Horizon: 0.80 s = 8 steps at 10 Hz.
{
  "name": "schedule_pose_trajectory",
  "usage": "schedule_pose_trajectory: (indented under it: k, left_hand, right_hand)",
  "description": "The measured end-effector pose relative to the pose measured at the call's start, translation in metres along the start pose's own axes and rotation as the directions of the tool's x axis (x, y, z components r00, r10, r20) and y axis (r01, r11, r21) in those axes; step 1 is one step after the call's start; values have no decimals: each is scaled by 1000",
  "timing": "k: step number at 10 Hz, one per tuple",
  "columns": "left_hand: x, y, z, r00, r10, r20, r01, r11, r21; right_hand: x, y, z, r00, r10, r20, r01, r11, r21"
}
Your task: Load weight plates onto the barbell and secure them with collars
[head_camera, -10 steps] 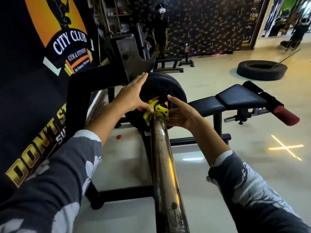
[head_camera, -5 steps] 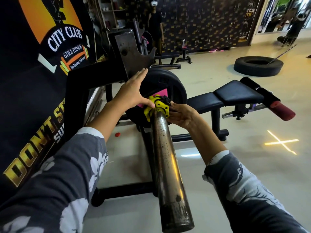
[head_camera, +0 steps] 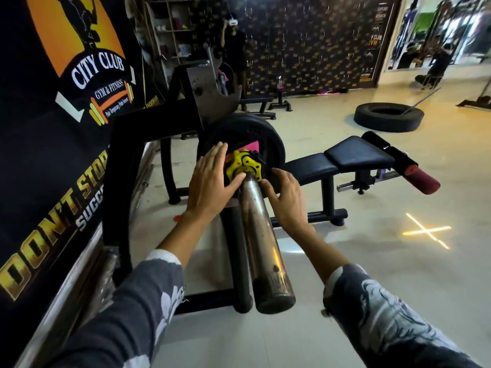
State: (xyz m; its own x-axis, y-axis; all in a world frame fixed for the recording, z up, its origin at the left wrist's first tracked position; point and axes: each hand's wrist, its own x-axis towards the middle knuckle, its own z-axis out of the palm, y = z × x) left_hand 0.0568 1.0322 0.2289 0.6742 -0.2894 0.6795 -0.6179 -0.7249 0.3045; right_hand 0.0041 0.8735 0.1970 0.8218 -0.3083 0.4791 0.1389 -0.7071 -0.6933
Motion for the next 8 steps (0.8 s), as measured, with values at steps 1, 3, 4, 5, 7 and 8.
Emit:
schedule_pose_trajectory:
  k: [1,3,4,5,7,8]
  left_hand:
    - [-40,10,2,998,-37,-51,32,996,-89]
    - [-105,34,-6,991,-90,-102,71,982,-177]
    - [-128,51,-14,983,-132,-128,110,979,-170]
    - [-146,72,-25,965,-182,-191,157,977,-143]
    - [-207,115,-34,870,-306,-387,252,950,-184]
    - [-233,147,-28,793,-408,-453,395,910,-129]
  right_hand:
    - [-34,-1,-7,1000,-16,1,16,997,-81]
    - [-101,15,-20,999,-40,21,41,999,-21]
    - [-116,17,-29,992,-108,60,101,990,100]
    - [-128,19,-34,983,-155,95,133,969,208]
    - [-174,25,-40,871,-394,294,261,877,403]
    - [-186,29,-49,765,-517,384,310,818,484]
